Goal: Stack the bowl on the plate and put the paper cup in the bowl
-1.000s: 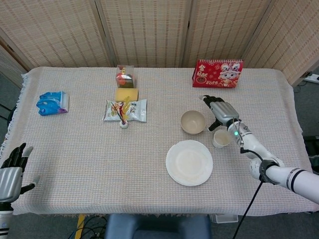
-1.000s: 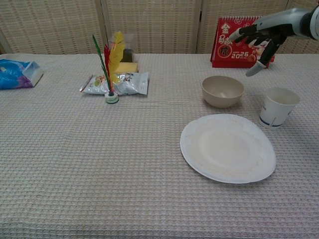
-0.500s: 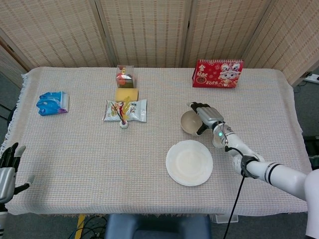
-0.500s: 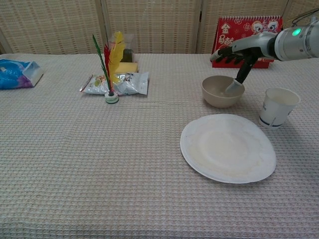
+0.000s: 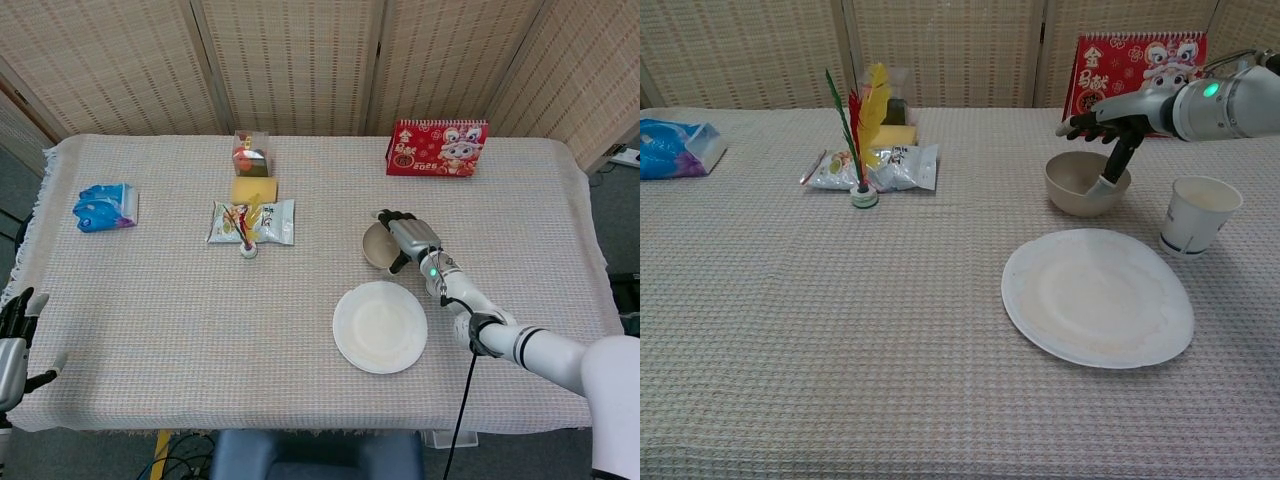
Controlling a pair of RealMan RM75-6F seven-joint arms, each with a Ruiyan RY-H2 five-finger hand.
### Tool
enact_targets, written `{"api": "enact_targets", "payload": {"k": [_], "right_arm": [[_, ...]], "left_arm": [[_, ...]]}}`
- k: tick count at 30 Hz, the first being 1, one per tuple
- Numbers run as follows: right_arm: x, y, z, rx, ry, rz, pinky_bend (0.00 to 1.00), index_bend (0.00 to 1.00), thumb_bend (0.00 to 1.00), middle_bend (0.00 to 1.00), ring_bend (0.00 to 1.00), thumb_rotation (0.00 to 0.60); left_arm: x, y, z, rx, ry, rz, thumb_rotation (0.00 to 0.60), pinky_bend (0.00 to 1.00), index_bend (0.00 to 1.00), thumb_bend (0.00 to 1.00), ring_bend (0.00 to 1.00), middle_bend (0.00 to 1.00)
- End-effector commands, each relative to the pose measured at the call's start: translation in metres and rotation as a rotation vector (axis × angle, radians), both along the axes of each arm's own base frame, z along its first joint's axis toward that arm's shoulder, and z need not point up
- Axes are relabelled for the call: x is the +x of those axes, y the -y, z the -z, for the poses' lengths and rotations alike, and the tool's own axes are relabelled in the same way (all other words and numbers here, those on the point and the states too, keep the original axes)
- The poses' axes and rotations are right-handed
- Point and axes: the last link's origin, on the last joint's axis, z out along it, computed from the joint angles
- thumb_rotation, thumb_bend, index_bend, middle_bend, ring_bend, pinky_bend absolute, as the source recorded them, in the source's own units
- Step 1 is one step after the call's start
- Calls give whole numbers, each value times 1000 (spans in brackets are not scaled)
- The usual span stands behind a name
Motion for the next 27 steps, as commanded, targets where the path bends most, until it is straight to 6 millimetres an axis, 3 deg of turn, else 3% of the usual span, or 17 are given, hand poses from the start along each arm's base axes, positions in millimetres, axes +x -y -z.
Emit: {"api": "enact_targets", "payload": {"k": [1,9,15,19,22,27], "right_arm": [[-2,1,2,3,3,10,0,0,0,0,0,600],[-7,2,9,9,11,20,0,0,4,0,0,600],[-7,3,14,8,21,19,17,0,88,7,0,600],[-7,3,17,-13,27,9,268,0,235,106,96,600],[-7,4,18,-37,39,3,386,0,300,154,151,600],[-9,4,18,-51,54,5,430,0,326,178,174,600]], "left_arm": [[0,0,0,0,0,0,600,259,0,315,0,0],[0,0,-1,7,-1,-3,600,259,0,315,0,0],[0,0,-1,7,-1,-1,600,259,0,315,0,0],[0,0,-1,6,-2,1,600,259,0,315,0,0],[0,0,-1,4,-2,1,600,259,0,315,0,0],[0,0,-2,7,-2,1,600,259,0,315,0,0]]}}
